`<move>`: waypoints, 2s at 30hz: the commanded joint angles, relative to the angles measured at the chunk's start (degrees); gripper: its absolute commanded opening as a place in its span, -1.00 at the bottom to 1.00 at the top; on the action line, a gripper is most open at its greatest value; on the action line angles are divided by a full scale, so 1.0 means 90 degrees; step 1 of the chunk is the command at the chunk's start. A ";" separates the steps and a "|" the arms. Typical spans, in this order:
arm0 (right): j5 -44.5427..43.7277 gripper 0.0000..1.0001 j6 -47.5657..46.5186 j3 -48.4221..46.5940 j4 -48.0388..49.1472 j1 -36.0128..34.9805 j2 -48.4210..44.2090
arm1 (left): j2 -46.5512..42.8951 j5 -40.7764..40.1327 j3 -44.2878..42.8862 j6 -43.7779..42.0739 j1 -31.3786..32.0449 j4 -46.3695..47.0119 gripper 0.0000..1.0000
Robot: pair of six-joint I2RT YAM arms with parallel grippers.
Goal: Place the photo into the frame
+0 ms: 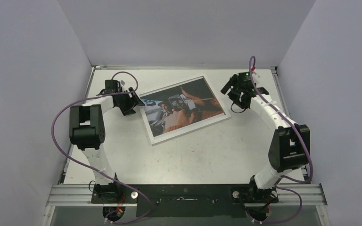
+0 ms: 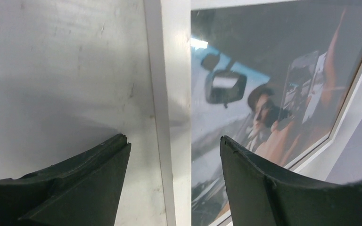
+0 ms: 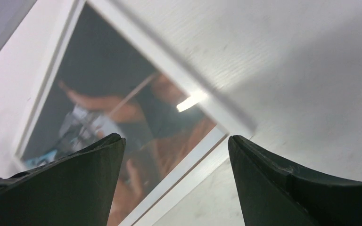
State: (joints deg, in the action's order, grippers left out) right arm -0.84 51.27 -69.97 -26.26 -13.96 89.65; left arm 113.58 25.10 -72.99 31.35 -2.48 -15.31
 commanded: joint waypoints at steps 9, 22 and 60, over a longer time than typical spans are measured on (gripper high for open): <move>0.1633 0.66 -0.1895 -0.0788 0.0227 0.1315 0.2201 | -0.0776 -0.0203 0.0682 0.0292 -0.0027 -0.0440 0.40; 0.3059 0.61 -0.1196 0.0730 0.1380 0.1246 0.1817 | -0.0516 0.0427 0.0234 0.0616 0.0057 -0.0450 0.16; 0.0351 0.35 -0.3591 -0.0835 -0.1673 -0.0486 0.2337 | -0.0457 -0.0737 -0.0581 -0.0619 0.0676 -0.1736 0.47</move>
State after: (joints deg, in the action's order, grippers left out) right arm 5.87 19.66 -77.43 -39.03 -17.89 111.15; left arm 110.54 16.86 -77.23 26.72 3.36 -31.16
